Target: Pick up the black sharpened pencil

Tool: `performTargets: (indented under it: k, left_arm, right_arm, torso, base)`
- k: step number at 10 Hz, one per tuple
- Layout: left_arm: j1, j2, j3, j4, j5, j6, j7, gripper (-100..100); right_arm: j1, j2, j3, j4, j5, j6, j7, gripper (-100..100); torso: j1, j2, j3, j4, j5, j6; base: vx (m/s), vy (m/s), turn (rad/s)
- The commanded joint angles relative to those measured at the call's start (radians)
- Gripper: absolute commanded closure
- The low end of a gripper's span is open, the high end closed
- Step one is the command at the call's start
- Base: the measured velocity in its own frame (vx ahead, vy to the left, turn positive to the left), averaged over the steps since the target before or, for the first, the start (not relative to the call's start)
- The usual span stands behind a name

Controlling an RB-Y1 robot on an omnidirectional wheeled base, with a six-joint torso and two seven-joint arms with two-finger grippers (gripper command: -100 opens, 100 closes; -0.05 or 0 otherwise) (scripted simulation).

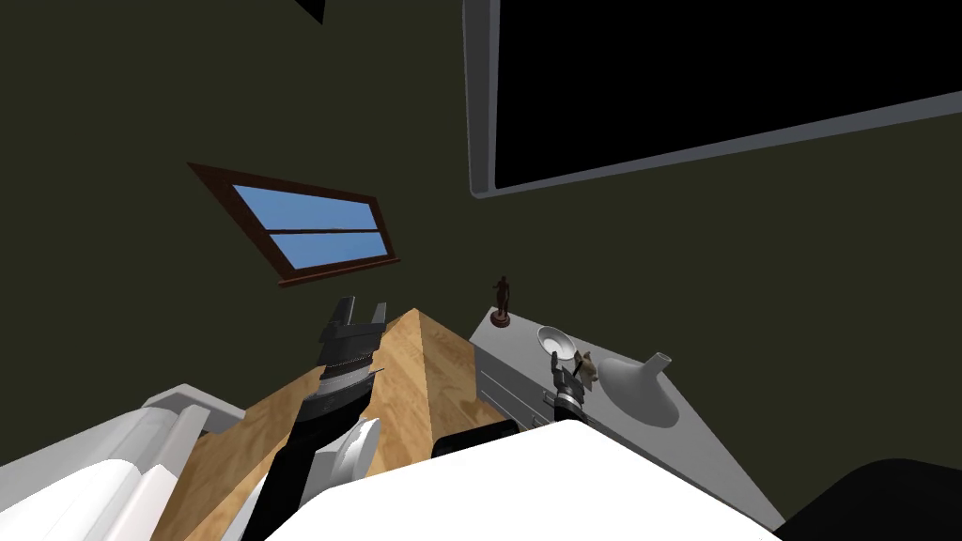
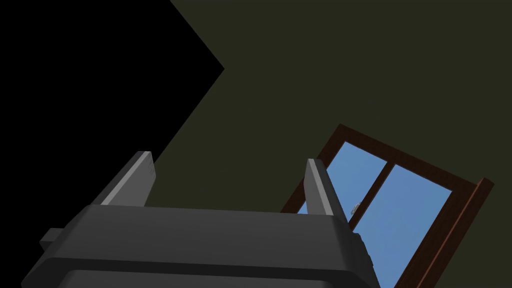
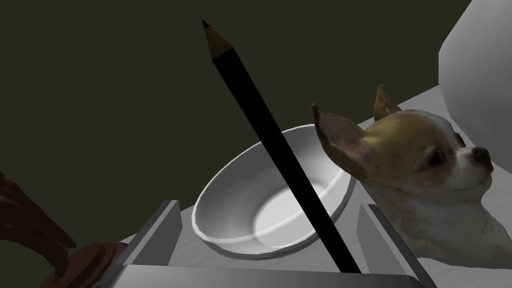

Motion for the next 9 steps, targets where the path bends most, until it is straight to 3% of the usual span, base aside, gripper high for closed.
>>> performTargets:
  k: [1,2,6,7,8,9]
  left_arm:
    - [0.0,0.0,0.0,0.0,0.0,0.0,0.0,0]
    - [0.0,0.0,0.0,0.0,0.0,0.0,0.0,0]
    - [0.0,0.0,0.0,0.0,0.0,0.0,0.0,0]
    - [0.0,0.0,0.0,0.0,0.0,0.0,0.0,0]
    - [0.0,0.0,0.0,0.0,0.0,0.0,0.0,0]
    - [0.0,0.0,0.0,0.0,0.0,0.0,0.0,0]
  right_arm:
    - [0.0,0.0,0.0,0.0,0.0,0.0,0.0,-100]
    - [0.0,0.0,0.0,0.0,0.0,0.0,0.0,100]
    - [0.001,-0.001,0.0,0.001,0.001,0.0,0.003,100]
    - [0.001,-0.002,0.0,0.001,0.001,0.0,0.003,0]
    - [0.001,-0.002,0.0,0.001,0.001,0.0,0.003,100]
    - [0.001,-0.002,-0.001,0.001,0.002,0.0,0.003,0]
  torso:
    - [0.0,0.0,0.0,0.0,0.0,0.0]
    - [0.0,0.0,0.0,0.0,0.0,0.0]
    - [-0.001,0.0,0.001,0.001,-0.001,0.0]
    - [-0.001,0.0,0.001,0.001,-0.001,0.0]
    - [-0.001,0.0,0.001,0.001,-0.001,0.0]
    - [-0.001,0.001,0.001,0.001,-0.002,0.0]
  base:
    - [-0.01,-0.001,0.013]
    - [-0.004,-0.001,-0.016]
    - [0.0,0.0,0.004]
    - [0.0,0.0,0.0]
    - [0.0,0.0,0.0]
    - [0.0,0.0,0.0]
